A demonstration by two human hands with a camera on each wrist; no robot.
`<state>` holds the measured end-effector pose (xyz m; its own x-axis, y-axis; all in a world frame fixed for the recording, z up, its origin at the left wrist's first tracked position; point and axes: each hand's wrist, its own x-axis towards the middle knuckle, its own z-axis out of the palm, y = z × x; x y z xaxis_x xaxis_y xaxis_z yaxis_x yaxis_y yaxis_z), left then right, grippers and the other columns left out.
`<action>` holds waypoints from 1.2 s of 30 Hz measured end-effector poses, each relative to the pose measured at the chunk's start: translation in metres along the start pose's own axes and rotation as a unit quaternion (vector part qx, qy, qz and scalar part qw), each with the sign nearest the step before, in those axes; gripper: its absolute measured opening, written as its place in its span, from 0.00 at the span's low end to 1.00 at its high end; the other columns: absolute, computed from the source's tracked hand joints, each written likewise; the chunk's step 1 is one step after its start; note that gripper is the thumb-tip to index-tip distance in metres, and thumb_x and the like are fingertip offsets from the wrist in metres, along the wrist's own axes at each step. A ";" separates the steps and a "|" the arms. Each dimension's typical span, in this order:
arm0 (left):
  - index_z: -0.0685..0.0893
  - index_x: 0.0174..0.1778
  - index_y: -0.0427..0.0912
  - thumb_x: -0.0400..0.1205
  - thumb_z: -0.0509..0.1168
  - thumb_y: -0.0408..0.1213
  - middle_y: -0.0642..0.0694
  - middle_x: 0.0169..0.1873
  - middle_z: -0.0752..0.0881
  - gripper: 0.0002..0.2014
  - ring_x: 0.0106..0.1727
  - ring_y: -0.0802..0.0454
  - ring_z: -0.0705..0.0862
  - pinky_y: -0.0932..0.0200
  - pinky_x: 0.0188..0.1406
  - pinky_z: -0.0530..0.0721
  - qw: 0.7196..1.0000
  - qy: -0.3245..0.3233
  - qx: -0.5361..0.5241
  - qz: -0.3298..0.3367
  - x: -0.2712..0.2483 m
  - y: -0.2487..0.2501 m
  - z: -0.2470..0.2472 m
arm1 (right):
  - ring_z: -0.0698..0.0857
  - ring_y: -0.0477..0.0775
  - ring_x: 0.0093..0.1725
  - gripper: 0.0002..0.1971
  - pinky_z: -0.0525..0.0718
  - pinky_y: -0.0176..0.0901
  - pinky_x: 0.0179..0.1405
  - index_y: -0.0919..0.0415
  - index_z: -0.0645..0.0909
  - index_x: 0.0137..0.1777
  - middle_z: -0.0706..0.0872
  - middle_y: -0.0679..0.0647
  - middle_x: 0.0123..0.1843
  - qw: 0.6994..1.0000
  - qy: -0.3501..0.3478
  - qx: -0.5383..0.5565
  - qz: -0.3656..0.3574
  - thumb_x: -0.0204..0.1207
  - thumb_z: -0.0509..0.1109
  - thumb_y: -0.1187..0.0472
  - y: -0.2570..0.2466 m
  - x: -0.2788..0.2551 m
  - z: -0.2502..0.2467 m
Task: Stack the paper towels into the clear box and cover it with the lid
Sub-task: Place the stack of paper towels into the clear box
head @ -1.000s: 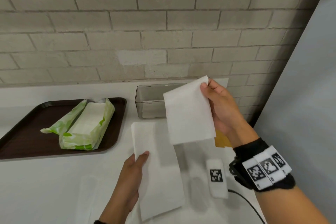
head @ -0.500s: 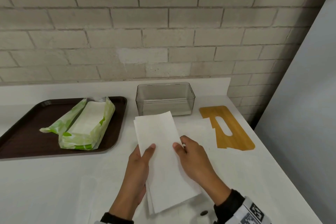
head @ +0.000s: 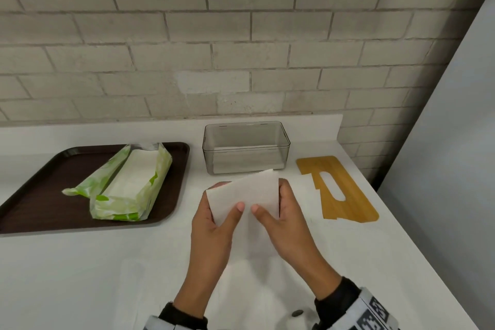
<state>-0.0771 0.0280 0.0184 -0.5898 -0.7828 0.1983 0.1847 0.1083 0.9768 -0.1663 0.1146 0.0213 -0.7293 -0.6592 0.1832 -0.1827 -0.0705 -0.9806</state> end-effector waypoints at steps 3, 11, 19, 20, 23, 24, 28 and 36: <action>0.82 0.51 0.56 0.78 0.68 0.31 0.60 0.43 0.90 0.13 0.48 0.62 0.88 0.69 0.39 0.86 0.999 0.007 -0.042 -0.024 0.001 -0.004 0.002 | 0.80 0.35 0.53 0.23 0.81 0.21 0.41 0.43 0.65 0.62 0.78 0.35 0.56 0.998 -0.015 -0.038 0.044 0.76 0.71 0.63 0.011 -0.003 0.002; 0.84 0.51 0.49 0.69 0.71 0.35 0.57 0.42 0.91 0.15 0.46 0.61 0.89 0.67 0.40 0.86 0.981 0.076 -0.174 -0.044 0.017 0.003 -0.035 | 0.87 0.45 0.53 0.16 0.83 0.30 0.52 0.57 0.84 0.58 0.89 0.48 0.54 0.966 -0.134 -0.158 0.156 0.71 0.76 0.65 0.022 -0.007 -0.039; 0.84 0.46 0.53 0.79 0.65 0.23 0.57 0.39 0.91 0.16 0.45 0.60 0.88 0.66 0.43 0.82 0.996 0.010 -0.001 -0.091 0.001 -0.013 -0.053 | 0.87 0.43 0.38 0.09 0.82 0.31 0.36 0.61 0.81 0.42 0.89 0.48 0.37 0.992 0.052 0.057 0.097 0.73 0.68 0.76 0.011 -0.008 -0.062; 0.83 0.47 0.54 0.80 0.64 0.24 0.57 0.41 0.90 0.16 0.46 0.59 0.87 0.65 0.44 0.81 0.995 0.013 -0.006 -0.096 -0.002 -0.014 -0.049 | 0.87 0.43 0.39 0.09 0.82 0.30 0.35 0.61 0.80 0.43 0.88 0.48 0.38 0.992 0.059 0.064 0.091 0.74 0.67 0.76 0.012 -0.009 -0.059; 0.82 0.47 0.54 0.82 0.60 0.23 0.53 0.46 0.88 0.17 0.49 0.56 0.85 0.63 0.44 0.79 0.993 0.030 -0.005 -0.110 -0.007 -0.021 -0.042 | 0.86 0.47 0.43 0.09 0.83 0.35 0.41 0.59 0.79 0.45 0.87 0.51 0.42 0.990 0.078 0.069 0.093 0.76 0.65 0.74 0.018 -0.014 -0.054; 0.82 0.47 0.53 0.82 0.59 0.22 0.51 0.47 0.87 0.17 0.50 0.53 0.85 0.62 0.45 0.79 0.993 0.038 0.001 -0.115 -0.008 -0.025 -0.041 | 0.86 0.47 0.44 0.10 0.83 0.36 0.42 0.59 0.79 0.45 0.87 0.51 0.42 0.990 0.081 0.065 0.097 0.76 0.65 0.75 0.021 -0.015 -0.053; 0.81 0.46 0.49 0.78 0.56 0.17 0.44 0.50 0.84 0.20 0.52 0.43 0.79 0.55 0.45 0.76 0.988 0.059 0.038 -0.138 -0.010 -0.042 -0.041 | 0.82 0.51 0.47 0.16 0.78 0.36 0.43 0.58 0.78 0.47 0.85 0.54 0.46 0.988 0.064 0.030 0.140 0.73 0.62 0.80 0.035 -0.019 -0.050; 0.81 0.46 0.46 0.80 0.56 0.19 0.44 0.46 0.82 0.16 0.49 0.47 0.77 0.57 0.43 0.75 0.988 0.066 0.046 -0.134 -0.012 -0.043 -0.038 | 0.79 0.46 0.41 0.13 0.76 0.29 0.35 0.57 0.77 0.44 0.81 0.49 0.40 0.985 0.077 -0.027 0.154 0.75 0.61 0.77 0.042 -0.024 -0.051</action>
<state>-0.0478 0.0090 -0.0288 -0.4987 -0.8637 -0.0737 -0.0398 -0.0621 0.9973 -0.1900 0.1652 -0.0212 -0.8465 -0.5211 -0.1090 0.0303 0.1571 -0.9871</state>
